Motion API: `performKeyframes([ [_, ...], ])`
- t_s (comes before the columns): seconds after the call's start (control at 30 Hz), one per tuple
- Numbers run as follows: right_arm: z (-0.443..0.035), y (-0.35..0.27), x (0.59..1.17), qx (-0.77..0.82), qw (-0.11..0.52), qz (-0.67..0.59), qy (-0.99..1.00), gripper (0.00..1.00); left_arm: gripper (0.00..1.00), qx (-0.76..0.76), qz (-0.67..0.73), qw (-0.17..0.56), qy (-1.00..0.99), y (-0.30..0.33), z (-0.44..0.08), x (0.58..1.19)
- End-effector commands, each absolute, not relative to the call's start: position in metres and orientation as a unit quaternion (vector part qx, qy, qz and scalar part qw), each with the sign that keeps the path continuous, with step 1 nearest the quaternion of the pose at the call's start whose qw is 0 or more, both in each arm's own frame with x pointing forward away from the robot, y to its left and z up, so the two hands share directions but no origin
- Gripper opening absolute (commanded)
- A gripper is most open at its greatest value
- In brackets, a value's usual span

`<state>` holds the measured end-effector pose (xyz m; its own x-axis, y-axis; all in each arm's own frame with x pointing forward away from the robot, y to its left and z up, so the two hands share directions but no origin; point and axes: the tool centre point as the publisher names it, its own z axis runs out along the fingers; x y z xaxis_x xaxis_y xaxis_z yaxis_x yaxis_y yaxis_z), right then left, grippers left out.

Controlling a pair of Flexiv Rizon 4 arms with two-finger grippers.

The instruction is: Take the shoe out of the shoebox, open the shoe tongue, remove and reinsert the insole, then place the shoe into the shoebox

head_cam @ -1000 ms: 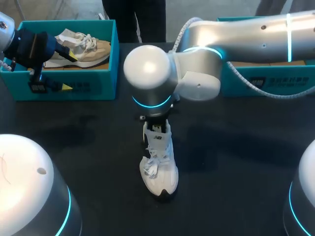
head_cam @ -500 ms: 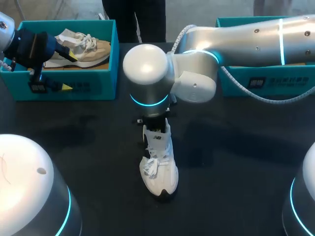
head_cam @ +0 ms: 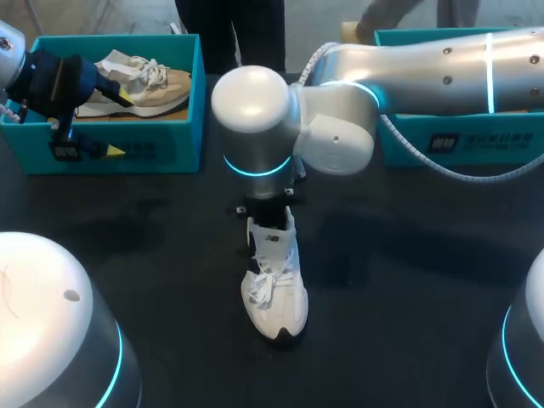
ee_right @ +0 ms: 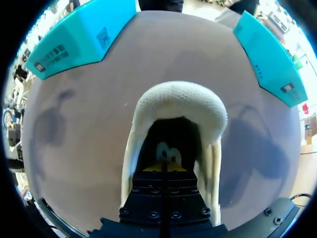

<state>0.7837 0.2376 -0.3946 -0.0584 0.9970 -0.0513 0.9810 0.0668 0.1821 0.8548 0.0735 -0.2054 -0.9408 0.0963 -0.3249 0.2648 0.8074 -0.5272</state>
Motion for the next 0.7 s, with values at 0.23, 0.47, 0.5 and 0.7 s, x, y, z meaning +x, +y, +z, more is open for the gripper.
performKeyframes([
  [0.23,-0.357,0.238,0.775,0.689,0.032,0.011,0.724,0.0,1.0,0.096,-0.294,0.143,0.94,0.073,-0.205,0.854],
  [0.47,-0.35,0.235,0.758,0.702,0.017,-0.011,0.711,0.0,1.0,0.096,-0.294,0.143,0.94,0.073,-0.205,0.854],
  [0.5,-0.351,0.234,0.756,0.704,0.015,-0.012,0.71,0.0,1.0,0.096,-0.294,0.143,0.94,0.073,-0.205,0.854],
  [0.7,-0.352,0.234,0.741,0.714,0.005,-0.021,0.699,0.0,1.0,0.096,-0.294,0.143,0.94,0.073,-0.205,0.854],
])
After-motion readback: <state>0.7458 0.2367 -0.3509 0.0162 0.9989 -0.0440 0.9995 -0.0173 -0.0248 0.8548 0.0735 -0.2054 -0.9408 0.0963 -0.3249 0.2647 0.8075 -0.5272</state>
